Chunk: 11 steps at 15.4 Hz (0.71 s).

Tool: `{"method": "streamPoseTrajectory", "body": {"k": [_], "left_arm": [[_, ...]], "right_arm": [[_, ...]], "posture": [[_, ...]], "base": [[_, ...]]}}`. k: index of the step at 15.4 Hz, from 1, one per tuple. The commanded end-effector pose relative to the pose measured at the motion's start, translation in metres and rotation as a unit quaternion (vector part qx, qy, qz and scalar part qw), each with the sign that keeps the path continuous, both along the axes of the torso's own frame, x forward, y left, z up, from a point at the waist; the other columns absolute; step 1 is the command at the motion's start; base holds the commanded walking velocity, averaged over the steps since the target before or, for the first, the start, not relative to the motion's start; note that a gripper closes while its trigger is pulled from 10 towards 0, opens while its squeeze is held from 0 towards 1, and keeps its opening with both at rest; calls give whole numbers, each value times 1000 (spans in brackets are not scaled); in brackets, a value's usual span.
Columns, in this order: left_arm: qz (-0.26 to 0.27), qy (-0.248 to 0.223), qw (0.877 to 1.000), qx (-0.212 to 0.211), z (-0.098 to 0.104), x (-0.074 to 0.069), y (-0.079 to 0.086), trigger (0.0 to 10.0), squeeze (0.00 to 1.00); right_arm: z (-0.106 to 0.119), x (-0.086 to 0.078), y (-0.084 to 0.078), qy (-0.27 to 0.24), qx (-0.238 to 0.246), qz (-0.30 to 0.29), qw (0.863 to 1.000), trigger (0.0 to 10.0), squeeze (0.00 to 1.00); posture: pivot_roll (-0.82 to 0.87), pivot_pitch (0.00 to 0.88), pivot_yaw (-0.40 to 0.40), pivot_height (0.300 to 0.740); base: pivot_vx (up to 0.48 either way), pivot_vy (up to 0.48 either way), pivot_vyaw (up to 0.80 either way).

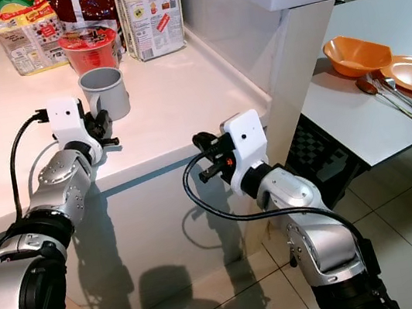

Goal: Setting the table

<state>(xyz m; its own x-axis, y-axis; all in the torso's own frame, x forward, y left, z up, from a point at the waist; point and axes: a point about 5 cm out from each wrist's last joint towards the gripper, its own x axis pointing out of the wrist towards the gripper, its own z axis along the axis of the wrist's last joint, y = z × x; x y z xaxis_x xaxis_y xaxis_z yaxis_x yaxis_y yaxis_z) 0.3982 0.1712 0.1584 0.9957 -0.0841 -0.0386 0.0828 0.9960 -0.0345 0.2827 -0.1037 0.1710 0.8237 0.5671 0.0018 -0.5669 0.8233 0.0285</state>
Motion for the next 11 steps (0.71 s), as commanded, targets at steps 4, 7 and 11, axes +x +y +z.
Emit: {"method": "streamPoseTrajectory", "body": {"k": [4, 7, 11], "left_arm": [[0, -17, 1000, -6, 12, 4, -2, 0, 0], [-9, -24, 1000, -1, 14, 4, -3, 0, 0], [-39, -90, 995, -3, 32, 0, -4, 0, 0]], "right_arm": [[3, 2, -1, -5, 2, 0, 1000, 10000, 0], [1, 1, 0, -2, 7, 2, 1000, 10000, 0], [7, -2, -19, -11, 27, -23, 999, 10000, 0]], "posture": [[-20, 0, -48, 740], [-12, 0, -39, 740], [-12, 0, -23, 740]], "base": [[0, 0, 0], [0, 0, 0], [0, 0, 0]]}}
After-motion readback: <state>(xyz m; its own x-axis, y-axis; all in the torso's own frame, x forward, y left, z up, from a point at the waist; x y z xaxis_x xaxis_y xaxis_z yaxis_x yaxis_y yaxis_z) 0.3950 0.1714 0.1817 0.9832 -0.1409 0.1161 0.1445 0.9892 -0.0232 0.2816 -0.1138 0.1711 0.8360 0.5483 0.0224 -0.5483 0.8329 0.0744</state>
